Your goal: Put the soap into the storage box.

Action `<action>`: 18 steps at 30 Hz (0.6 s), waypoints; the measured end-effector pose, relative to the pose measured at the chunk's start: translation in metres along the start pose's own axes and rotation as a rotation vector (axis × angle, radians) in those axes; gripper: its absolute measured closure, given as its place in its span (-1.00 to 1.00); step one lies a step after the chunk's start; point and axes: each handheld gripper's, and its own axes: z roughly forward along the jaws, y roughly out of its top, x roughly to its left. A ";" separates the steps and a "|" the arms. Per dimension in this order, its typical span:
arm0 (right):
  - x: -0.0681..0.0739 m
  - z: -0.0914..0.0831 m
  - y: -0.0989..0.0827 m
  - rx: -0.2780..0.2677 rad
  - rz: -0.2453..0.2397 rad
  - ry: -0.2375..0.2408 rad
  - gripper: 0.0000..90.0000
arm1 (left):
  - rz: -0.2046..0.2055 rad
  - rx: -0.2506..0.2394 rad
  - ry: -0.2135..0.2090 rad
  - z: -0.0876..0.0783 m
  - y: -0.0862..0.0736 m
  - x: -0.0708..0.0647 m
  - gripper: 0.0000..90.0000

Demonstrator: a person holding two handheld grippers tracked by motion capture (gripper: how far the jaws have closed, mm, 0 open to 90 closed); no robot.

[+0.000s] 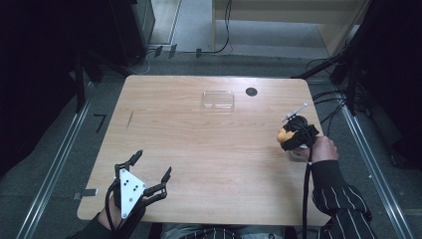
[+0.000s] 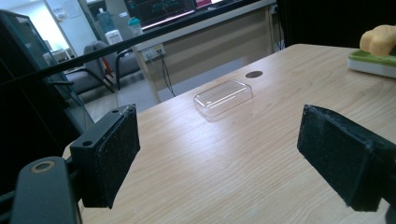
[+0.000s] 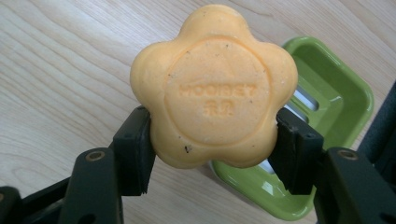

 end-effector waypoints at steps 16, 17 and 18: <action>-0.018 -0.001 -0.006 -0.008 0.048 -0.016 -0.11 | 0.003 0.000 -0.001 0.000 0.000 0.000 -0.70; -0.019 0.000 -0.007 -0.009 0.057 -0.019 -0.12 | 0.003 0.000 -0.002 0.000 0.000 0.000 -0.70; -0.020 0.000 -0.007 -0.010 0.055 -0.020 -0.11 | 0.003 0.000 -0.002 0.000 0.000 0.000 -0.70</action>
